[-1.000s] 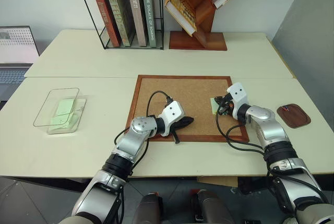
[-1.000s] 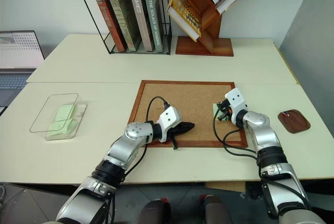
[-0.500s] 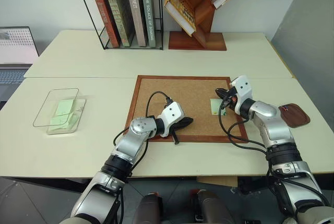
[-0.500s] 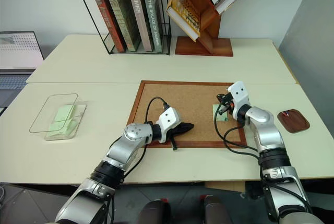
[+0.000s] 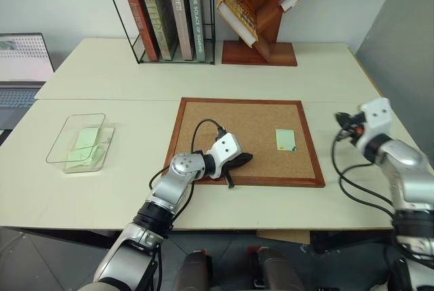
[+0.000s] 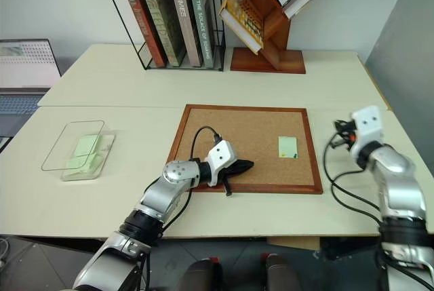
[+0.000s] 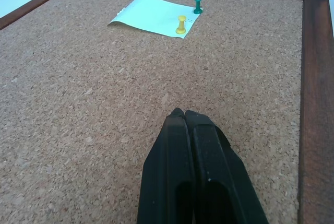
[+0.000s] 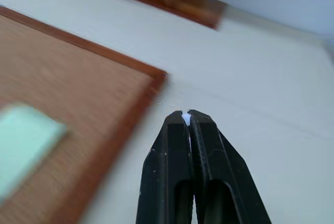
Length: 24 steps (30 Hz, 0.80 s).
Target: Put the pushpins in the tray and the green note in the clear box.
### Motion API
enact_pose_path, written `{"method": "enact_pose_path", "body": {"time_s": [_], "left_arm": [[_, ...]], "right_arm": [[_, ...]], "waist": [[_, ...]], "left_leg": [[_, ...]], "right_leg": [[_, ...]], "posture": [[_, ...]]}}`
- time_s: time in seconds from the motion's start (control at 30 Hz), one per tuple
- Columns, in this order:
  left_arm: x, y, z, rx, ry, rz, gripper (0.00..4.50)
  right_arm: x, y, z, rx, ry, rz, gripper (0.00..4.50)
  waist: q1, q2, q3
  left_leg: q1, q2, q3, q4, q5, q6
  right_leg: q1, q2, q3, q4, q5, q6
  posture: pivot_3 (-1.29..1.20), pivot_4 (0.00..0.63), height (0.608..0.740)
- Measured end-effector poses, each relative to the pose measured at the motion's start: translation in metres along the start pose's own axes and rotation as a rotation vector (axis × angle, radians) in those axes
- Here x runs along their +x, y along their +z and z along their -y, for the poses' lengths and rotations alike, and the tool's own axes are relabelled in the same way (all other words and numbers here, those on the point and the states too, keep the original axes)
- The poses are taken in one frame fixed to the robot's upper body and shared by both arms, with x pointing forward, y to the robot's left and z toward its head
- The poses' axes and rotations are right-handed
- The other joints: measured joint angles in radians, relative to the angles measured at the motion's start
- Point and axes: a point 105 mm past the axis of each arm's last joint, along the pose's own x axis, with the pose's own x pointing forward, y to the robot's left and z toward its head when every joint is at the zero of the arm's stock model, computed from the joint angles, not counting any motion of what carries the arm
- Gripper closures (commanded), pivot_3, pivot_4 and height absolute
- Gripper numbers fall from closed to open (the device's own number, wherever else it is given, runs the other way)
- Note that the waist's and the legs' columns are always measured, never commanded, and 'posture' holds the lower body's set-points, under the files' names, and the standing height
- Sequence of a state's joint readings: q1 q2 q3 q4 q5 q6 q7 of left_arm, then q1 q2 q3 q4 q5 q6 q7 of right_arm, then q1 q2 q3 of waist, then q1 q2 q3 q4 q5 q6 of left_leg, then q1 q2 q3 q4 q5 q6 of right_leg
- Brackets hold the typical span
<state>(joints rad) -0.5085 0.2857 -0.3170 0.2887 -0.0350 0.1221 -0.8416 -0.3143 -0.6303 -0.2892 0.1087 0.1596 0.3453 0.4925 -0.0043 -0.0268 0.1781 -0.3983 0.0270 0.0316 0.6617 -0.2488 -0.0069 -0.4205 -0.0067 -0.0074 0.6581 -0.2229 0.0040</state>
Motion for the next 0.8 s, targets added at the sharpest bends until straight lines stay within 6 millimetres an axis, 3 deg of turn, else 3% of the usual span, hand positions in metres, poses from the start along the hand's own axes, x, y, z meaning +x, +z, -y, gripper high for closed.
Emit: {"method": "enact_pose_path", "body": {"time_s": [0.17, 0.4, 0.8], "left_arm": [[0.002, -0.002, 0.0, 0.003, -0.001, 0.001, 4.5], [0.004, -0.002, 0.0, 0.002, -0.004, 0.007, 4.5], [0.006, 0.0, 0.0, 0.011, -0.003, 0.015, 4.5]], "right_arm": [[-0.032, -0.029, 0.037, -0.001, -0.147, -0.121, 4.49], [-0.041, -0.053, 0.045, 0.018, -0.199, -0.24, 4.49], [-0.031, -0.075, 0.045, 0.034, -0.208, -0.333, 2.05]], "waist": [[0.001, 0.002, -0.001], [0.002, 0.005, -0.003], [0.002, 0.005, -0.003]], "left_leg": [[0.0, 0.0, 0.0, 0.0, 0.0, 0.0], [0.0, -0.001, -0.001, 0.001, 0.0, 0.0], [0.0, -0.002, -0.001, 0.001, 0.0, 0.0]], "right_leg": [[0.001, 0.0, 0.0, 0.0, 0.0, 0.0], [0.001, 0.0, 0.0, 0.0, 0.0, 0.0], [0.001, 0.0, 0.0, -0.001, 0.0, 0.0]], "posture": [[0.0, 0.15, 0.74], [0.0, 0.15, 0.74], [0.0, 0.15, 0.74]]}}
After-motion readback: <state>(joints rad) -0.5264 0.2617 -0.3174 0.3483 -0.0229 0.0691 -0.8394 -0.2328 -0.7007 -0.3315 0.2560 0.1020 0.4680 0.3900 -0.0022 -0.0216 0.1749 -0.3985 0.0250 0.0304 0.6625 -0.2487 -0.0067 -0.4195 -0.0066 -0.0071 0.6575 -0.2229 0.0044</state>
